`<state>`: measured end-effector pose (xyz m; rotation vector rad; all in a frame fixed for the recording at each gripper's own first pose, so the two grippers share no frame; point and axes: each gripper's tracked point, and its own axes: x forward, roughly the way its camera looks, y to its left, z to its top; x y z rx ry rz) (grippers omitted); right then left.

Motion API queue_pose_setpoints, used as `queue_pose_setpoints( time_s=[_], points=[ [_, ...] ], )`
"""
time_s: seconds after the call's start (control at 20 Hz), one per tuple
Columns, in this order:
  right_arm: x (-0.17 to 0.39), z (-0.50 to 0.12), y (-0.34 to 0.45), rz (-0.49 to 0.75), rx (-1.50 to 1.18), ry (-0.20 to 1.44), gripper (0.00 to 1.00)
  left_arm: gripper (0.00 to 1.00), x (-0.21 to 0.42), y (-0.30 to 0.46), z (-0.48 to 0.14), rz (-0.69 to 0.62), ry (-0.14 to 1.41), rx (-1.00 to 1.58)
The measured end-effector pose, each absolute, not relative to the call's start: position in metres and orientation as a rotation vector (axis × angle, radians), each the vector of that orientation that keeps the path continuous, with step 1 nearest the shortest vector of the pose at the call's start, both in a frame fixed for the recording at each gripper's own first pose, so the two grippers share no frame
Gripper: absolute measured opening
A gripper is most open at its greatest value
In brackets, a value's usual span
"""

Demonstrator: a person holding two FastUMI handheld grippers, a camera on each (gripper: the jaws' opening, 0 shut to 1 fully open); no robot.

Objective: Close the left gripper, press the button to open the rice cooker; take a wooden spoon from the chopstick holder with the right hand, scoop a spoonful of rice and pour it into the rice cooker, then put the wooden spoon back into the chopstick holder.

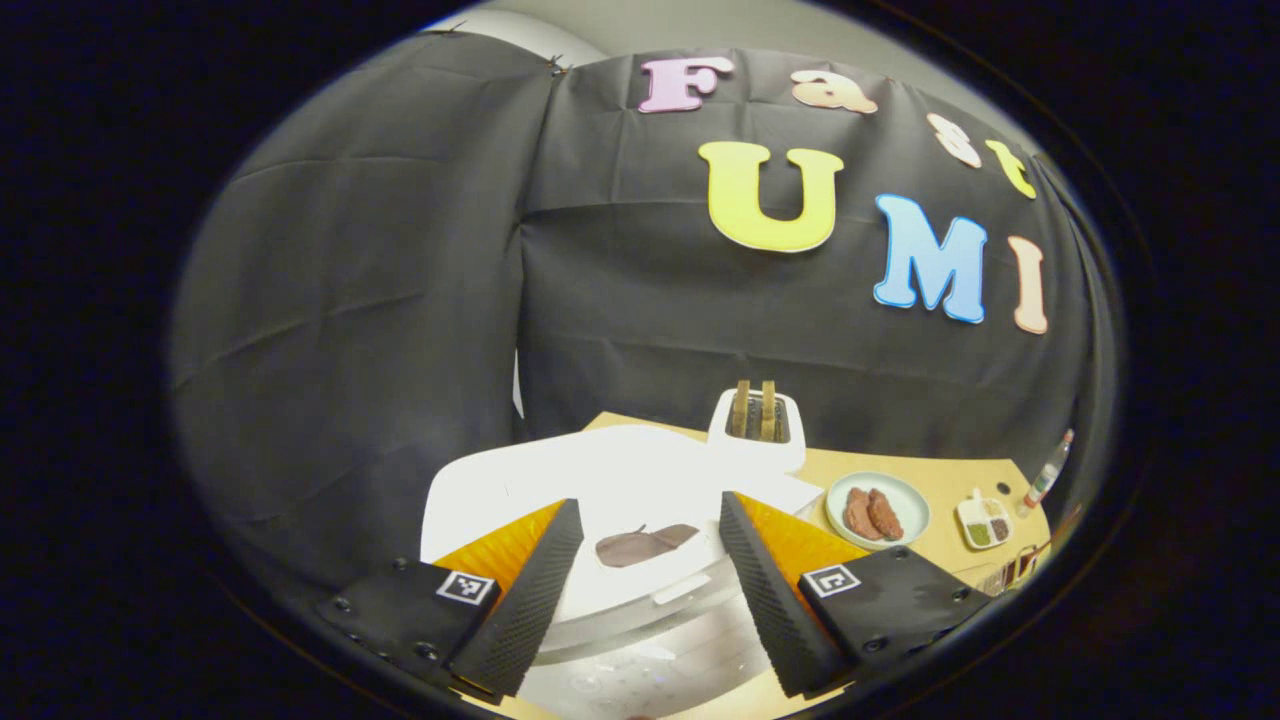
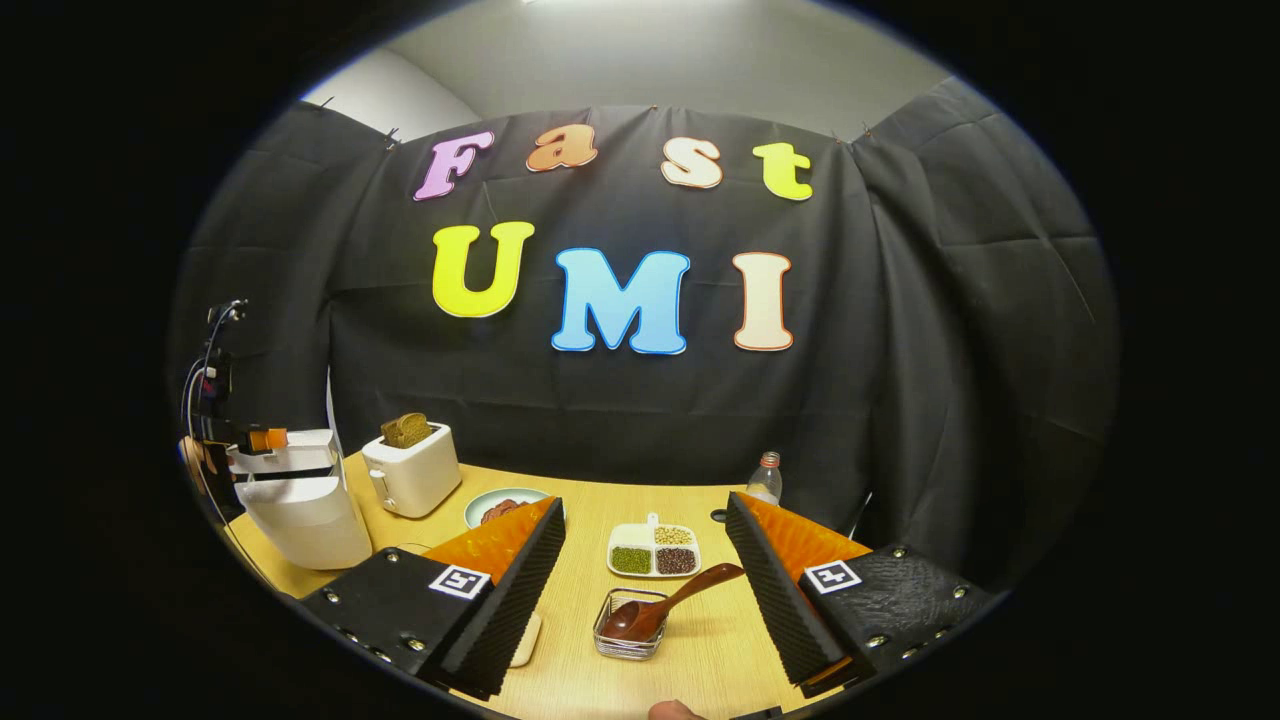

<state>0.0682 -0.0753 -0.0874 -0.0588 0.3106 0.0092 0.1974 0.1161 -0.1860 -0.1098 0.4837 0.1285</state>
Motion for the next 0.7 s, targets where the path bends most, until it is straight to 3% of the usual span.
queue_pose_setpoints(
  time_s=[0.2, 0.7],
  points=[
    [0.067, -0.087, -0.07, 0.016, -0.064, 0.305, 0.99, 1.0, 0.195, 0.115, -0.194, 0.123, 0.491, -0.103],
    [0.064, -0.093, -0.068, 0.023, -0.102, 0.315, 0.98, 0.92, 0.185, 0.102, -0.223, 0.11, 0.545, -0.039]
  ],
)
